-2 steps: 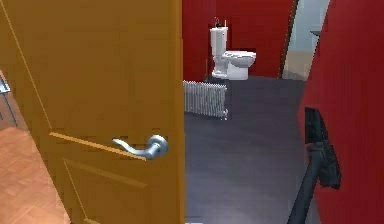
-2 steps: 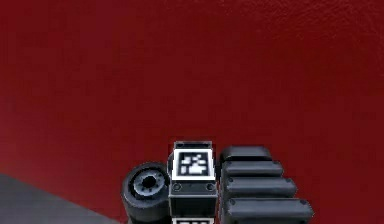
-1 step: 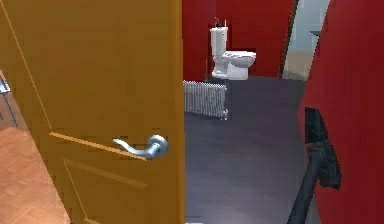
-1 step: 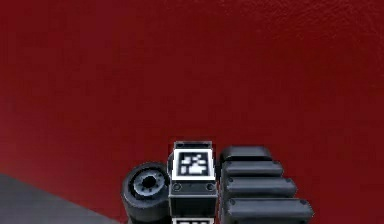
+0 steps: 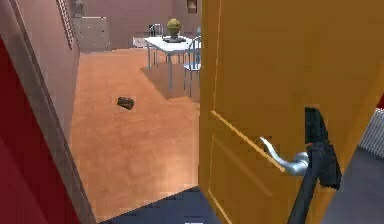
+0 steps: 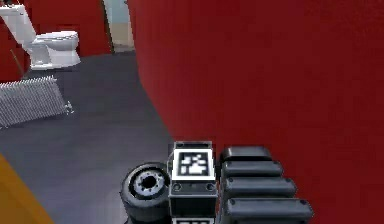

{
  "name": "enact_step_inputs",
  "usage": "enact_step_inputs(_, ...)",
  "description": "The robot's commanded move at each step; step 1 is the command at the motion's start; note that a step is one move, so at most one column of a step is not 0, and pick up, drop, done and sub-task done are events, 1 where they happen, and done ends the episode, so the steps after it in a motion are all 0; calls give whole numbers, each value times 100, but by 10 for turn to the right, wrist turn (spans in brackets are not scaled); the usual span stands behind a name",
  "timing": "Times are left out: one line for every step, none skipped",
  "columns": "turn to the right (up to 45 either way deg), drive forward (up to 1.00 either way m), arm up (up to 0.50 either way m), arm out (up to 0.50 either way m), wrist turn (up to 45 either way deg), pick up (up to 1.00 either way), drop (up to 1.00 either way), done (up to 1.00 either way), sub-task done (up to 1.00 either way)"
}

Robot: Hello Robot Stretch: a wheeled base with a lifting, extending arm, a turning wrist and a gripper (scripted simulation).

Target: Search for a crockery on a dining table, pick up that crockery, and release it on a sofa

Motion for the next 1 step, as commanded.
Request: enact_step_inputs(-390,0,0,0,0,0,0,0,0)
